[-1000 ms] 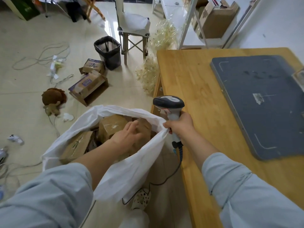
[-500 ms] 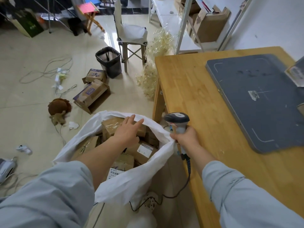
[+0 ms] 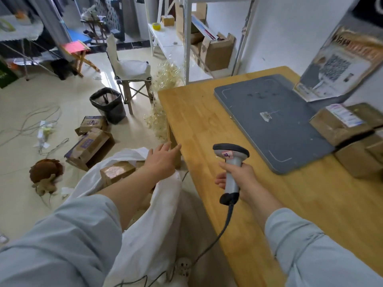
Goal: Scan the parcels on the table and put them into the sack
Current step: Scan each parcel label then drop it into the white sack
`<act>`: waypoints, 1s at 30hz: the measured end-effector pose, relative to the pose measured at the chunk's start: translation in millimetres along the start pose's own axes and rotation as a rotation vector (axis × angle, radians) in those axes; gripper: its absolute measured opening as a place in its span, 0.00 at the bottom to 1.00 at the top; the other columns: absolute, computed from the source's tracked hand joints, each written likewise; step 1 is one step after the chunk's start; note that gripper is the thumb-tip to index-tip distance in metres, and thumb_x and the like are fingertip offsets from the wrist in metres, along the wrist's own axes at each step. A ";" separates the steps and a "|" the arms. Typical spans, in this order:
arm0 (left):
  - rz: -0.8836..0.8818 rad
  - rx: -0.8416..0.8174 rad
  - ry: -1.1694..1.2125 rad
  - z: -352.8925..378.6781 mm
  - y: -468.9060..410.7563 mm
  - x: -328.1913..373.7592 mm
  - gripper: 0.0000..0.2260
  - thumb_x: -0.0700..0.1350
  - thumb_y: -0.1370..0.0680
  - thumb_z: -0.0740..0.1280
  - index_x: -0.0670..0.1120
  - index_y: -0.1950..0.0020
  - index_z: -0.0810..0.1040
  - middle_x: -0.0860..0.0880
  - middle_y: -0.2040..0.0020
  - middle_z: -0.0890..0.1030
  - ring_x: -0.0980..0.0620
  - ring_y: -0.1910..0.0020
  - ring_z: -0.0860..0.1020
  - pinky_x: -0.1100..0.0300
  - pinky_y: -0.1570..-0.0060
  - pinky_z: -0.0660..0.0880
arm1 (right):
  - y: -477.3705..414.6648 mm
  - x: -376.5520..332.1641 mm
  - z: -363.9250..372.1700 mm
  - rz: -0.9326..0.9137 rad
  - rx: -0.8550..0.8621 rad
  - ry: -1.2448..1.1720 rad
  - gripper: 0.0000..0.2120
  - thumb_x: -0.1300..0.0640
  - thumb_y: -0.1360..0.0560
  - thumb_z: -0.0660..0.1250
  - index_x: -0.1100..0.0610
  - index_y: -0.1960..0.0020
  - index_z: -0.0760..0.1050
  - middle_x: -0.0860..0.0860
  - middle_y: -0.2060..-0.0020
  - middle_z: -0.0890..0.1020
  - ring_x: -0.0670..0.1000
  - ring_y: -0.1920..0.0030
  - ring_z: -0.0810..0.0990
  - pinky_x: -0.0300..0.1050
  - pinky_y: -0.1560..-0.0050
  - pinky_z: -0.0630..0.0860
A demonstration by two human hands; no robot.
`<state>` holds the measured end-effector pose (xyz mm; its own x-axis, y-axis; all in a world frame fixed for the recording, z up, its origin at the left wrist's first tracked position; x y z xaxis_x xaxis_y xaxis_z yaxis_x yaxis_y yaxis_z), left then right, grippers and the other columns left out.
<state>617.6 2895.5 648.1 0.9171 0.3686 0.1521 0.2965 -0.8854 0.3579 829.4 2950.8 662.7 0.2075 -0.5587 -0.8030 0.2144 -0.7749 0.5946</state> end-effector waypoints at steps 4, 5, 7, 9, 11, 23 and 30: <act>0.073 0.024 -0.045 -8.5 8.1 65.0 0.36 0.41 0.23 0.61 0.56 0.21 0.47 0.46 0.21 0.50 0.43 0.23 0.51 0.44 0.26 0.53 | 24.6 1.5 -56.0 -0.033 0.032 -0.098 0.08 0.59 0.26 0.72 0.62 0.55 0.75 0.62 0.67 0.80 0.57 0.71 0.80 0.43 0.72 0.77; 0.100 0.027 -0.051 -8.4 12.0 85.0 0.35 0.41 0.23 0.61 0.57 0.21 0.47 0.46 0.21 0.49 0.44 0.22 0.50 0.43 0.26 0.52 | 32.4 3.0 -71.4 -0.036 0.050 -0.131 0.08 0.59 0.27 0.72 0.62 0.55 0.75 0.61 0.68 0.80 0.56 0.71 0.80 0.43 0.72 0.77; 0.167 0.043 -0.067 -8.2 19.7 127.2 0.34 0.42 0.22 0.60 0.57 0.21 0.47 0.47 0.21 0.49 0.44 0.22 0.49 0.41 0.26 0.50 | 48.2 5.7 -104.1 -0.038 0.090 -0.217 0.08 0.59 0.27 0.72 0.62 0.54 0.75 0.61 0.68 0.80 0.55 0.73 0.80 0.42 0.73 0.77; 0.244 0.081 -0.092 -10.7 27.2 173.2 0.32 0.46 0.20 0.60 0.57 0.21 0.47 0.48 0.21 0.50 0.45 0.22 0.49 0.41 0.26 0.50 | 63.4 8.1 -142.6 -0.046 0.141 -0.305 0.10 0.59 0.27 0.73 0.63 0.52 0.75 0.60 0.69 0.81 0.55 0.74 0.80 0.42 0.73 0.76; 0.325 0.125 -0.113 -13.6 35.0 220.6 0.30 0.51 0.19 0.59 0.56 0.21 0.47 0.48 0.21 0.51 0.45 0.22 0.50 0.41 0.26 0.51 | 77.4 11.5 -184.8 -0.049 0.206 -0.376 0.11 0.58 0.28 0.73 0.63 0.53 0.75 0.59 0.72 0.81 0.54 0.75 0.80 0.42 0.74 0.76; 0.566 0.167 -0.041 -21.2 34.1 455.1 0.33 0.58 0.21 0.61 0.46 0.22 0.54 0.46 0.25 0.63 0.46 0.26 0.61 0.50 0.27 0.58 | 122.3 9.7 -390.1 -0.128 0.511 -0.674 0.13 0.57 0.29 0.74 0.64 0.51 0.75 0.58 0.72 0.82 0.54 0.73 0.80 0.41 0.75 0.75; 0.454 0.093 0.272 -21.4 -37.5 566.1 0.38 0.58 0.28 0.71 0.43 0.26 0.61 0.41 0.29 0.68 0.41 0.32 0.69 0.45 0.37 0.72 | 95.7 3.7 -430.4 -0.115 0.512 -0.753 0.08 0.58 0.26 0.71 0.61 0.55 0.74 0.55 0.76 0.80 0.50 0.77 0.78 0.37 0.76 0.73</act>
<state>1119.9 3143.4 740.5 0.8597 -0.0083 0.5107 -0.0804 -0.9896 0.1194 1261.6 3001.7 734.3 -0.5041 -0.3761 -0.7774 -0.2910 -0.7736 0.5629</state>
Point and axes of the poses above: each hand's wrist, its own y-axis away from the middle knuckle, its own z-axis out of the palm, x = y × z, the point moved 3 cm from there along -y, towards the middle knuckle
